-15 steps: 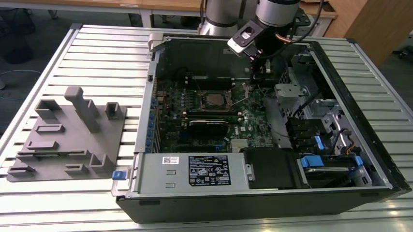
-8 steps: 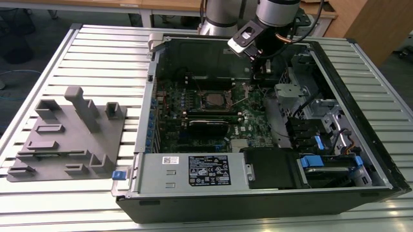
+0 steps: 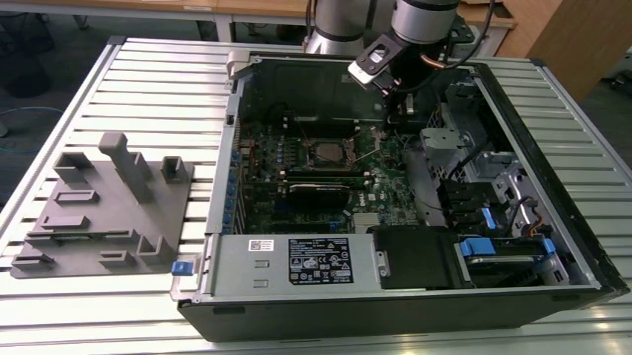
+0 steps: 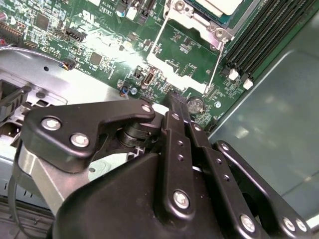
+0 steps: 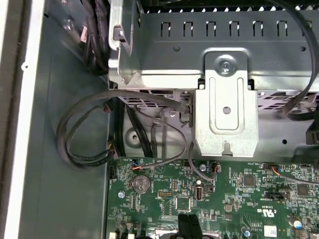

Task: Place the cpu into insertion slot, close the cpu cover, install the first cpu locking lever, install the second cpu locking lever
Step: 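Close the cpu cover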

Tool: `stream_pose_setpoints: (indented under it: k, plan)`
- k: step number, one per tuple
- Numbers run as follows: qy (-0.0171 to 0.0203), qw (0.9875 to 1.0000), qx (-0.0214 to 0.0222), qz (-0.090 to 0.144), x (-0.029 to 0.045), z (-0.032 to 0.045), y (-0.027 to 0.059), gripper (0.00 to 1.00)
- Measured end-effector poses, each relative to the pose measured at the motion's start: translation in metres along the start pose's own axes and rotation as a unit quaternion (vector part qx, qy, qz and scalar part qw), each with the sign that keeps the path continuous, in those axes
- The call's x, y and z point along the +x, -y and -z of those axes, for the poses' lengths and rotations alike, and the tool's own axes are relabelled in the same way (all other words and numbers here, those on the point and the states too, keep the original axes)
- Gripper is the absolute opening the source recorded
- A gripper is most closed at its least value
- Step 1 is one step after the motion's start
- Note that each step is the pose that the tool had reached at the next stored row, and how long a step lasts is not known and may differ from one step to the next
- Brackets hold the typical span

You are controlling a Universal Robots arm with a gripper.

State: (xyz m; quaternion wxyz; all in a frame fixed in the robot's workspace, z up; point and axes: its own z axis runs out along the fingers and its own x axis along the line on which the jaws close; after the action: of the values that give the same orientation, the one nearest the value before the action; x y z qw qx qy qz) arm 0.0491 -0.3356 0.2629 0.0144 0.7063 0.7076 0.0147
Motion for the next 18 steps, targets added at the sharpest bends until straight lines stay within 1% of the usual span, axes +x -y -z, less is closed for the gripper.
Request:
stream_pose_setpoints:
  k: [7,18]
  plan:
    - [0.0001,1.0000,0.0000,0.000,0.0000,-0.0053,-0.0035,0.10]
    - [0.0000,1.0000,0.0000,0.000,0.0000,-0.0225,-0.0059,0.10]
